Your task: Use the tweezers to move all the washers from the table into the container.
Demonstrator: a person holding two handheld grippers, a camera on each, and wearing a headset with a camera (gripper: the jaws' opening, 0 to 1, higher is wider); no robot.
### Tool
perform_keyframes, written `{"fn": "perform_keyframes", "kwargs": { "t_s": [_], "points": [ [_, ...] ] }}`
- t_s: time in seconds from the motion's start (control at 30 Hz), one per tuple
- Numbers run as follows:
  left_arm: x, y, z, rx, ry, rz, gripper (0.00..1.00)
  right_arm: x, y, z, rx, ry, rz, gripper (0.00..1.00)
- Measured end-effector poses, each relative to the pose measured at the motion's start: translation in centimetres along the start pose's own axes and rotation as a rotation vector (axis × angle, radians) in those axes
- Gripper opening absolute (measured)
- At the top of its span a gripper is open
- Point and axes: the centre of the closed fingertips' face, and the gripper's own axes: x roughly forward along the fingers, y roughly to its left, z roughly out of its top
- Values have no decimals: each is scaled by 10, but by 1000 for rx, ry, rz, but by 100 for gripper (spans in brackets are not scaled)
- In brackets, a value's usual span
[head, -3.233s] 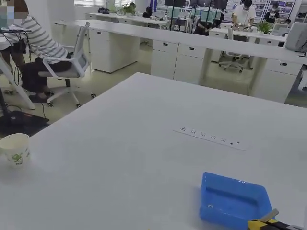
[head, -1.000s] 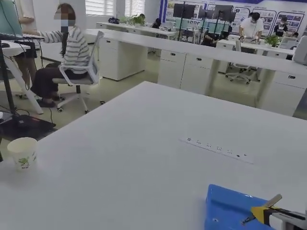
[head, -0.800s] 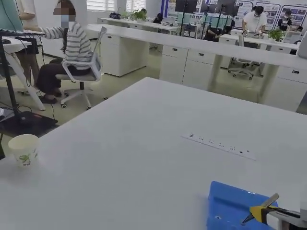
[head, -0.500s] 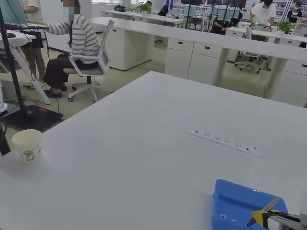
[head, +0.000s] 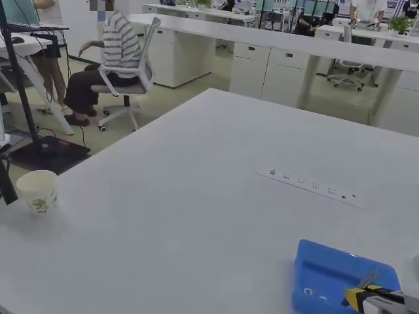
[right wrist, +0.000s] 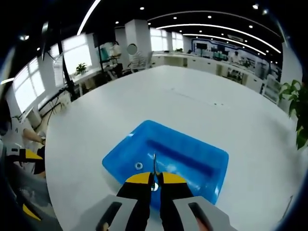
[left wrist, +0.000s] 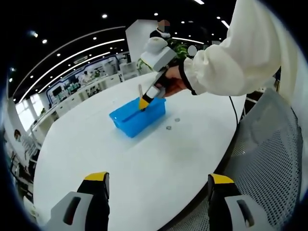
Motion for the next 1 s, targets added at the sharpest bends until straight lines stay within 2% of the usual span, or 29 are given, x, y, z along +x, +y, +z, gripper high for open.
{"fn": "perform_keyframes", "kwargs": {
  "t_s": [0.1,0.3,0.43,0.63,0.73,1.0],
  "points": [
    [-1,-1,3,-13,-16,-8,87,1,-2,0,2,2,3,2],
    [-1,0,3,-12,-14,-8,85,-3,-4,4,-2,-12,-5,2],
    [-2,1,3,-9,-13,-5,79,-9,-5,9,-5,-32,-14,2],
    [-2,0,4,-6,-14,-11,80,-25,-1,20,3,-85,-28,2],
    [-3,1,5,-5,-18,-6,80,-29,-2,22,4,-95,-33,2],
    [-2,3,2,9,-4,14,81,-20,2,11,-8,-64,-37,2]
  ]
}}
